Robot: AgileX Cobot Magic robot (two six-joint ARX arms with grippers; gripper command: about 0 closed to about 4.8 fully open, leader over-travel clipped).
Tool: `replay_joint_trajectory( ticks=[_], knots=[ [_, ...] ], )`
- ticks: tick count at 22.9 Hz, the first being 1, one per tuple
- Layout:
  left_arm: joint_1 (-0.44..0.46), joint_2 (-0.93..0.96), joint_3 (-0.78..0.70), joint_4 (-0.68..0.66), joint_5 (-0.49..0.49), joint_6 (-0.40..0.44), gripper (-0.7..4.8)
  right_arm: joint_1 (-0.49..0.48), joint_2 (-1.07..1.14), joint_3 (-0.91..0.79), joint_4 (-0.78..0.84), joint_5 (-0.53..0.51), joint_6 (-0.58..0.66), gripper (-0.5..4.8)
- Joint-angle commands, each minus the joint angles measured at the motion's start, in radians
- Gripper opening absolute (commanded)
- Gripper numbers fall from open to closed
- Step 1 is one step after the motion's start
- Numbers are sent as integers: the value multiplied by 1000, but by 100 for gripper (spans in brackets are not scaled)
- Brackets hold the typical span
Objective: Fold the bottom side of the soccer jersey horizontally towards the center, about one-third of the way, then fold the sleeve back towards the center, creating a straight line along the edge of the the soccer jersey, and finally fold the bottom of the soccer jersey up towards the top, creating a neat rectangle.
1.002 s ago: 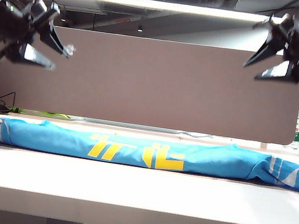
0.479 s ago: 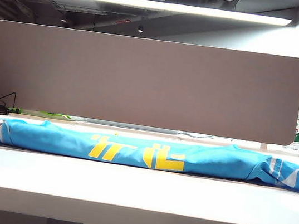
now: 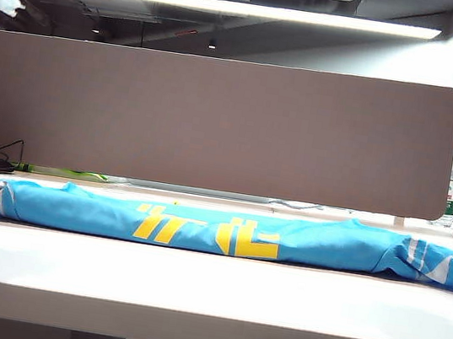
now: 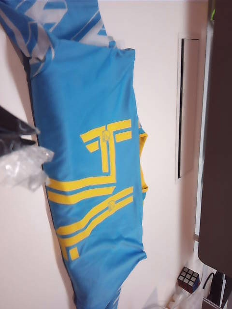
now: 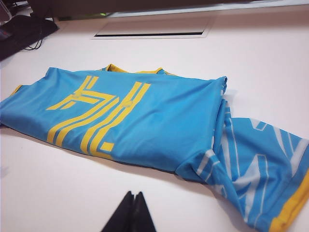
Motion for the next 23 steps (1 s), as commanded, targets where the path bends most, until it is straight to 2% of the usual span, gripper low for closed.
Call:
replay_joint_trajectory(
  ticks=[1,5,8,9,11,18,21,23],
  knots=[
    [-48,-108,-95,54,-78,-1,-6,1,-159,-75,23,48,9,-1],
    [-53,-221,-165,58,-80,-9,-6,1,-337,-131,23,108,39,-1],
    [-53,-369,-231,58,-80,-26,-6,1,-509,-146,-44,206,47,-1],
    [-53,-421,-252,59,-80,-28,-6,1,-546,-146,-63,239,47,-1],
    [-53,-519,-284,42,-84,-30,-6,2,-539,-150,-67,243,46,-1],
    [-51,-549,-302,44,-123,27,-6,1,-542,-208,-46,248,31,-1],
    [-51,-549,-306,47,-146,47,-6,1,-543,-264,8,251,25,-1],
    [-51,-549,-335,90,-165,52,-6,1,-543,-351,123,270,7,-1]
  ],
)
